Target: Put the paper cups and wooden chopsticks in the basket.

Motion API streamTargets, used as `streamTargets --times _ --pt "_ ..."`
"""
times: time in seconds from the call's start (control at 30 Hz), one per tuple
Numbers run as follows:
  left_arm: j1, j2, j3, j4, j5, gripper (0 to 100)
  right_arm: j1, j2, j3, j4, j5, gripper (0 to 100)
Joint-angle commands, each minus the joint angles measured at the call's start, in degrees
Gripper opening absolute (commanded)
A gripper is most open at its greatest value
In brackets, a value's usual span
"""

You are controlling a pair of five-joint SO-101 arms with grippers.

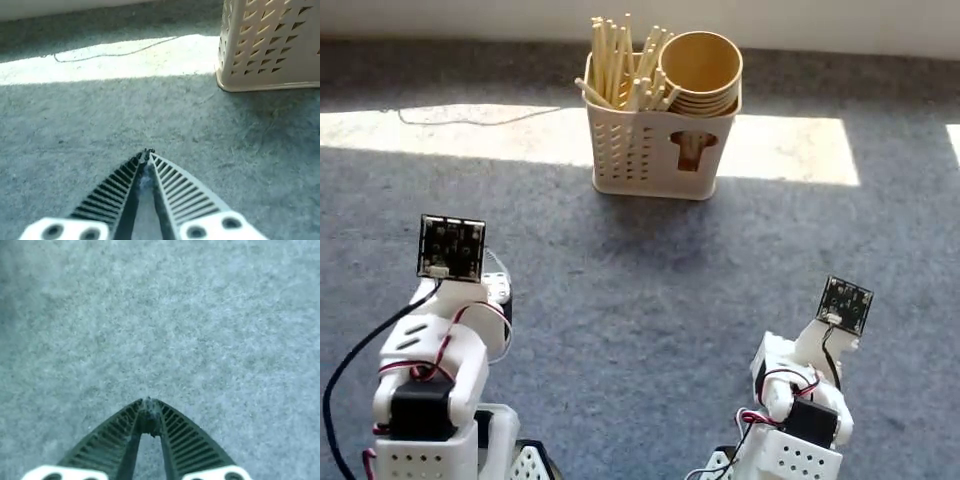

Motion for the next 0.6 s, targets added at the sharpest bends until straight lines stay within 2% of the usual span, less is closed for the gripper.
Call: streamTargets --times 0.0,0.1,0.2,0.57 --pt "-1.89 -10.07 11.82 -1.05 -0.53 1 0.31 -0.31 7.34 0.57 -0.53 0.6" --pt "-1.89 -17.36 20.7 -0.97 -0.7 1 0.31 -0.31 7.34 0.57 -0.35 0.6" --pt "-1.89 -16.66 26.07 -1.32 -0.7 1 0.57 -0.31 7.34 0.57 -0.53 0.6" --pt "-1.89 -15.52 31.34 -0.97 -0.7 1 0.57 -0.31 7.34 0.57 -0.35 0.6"
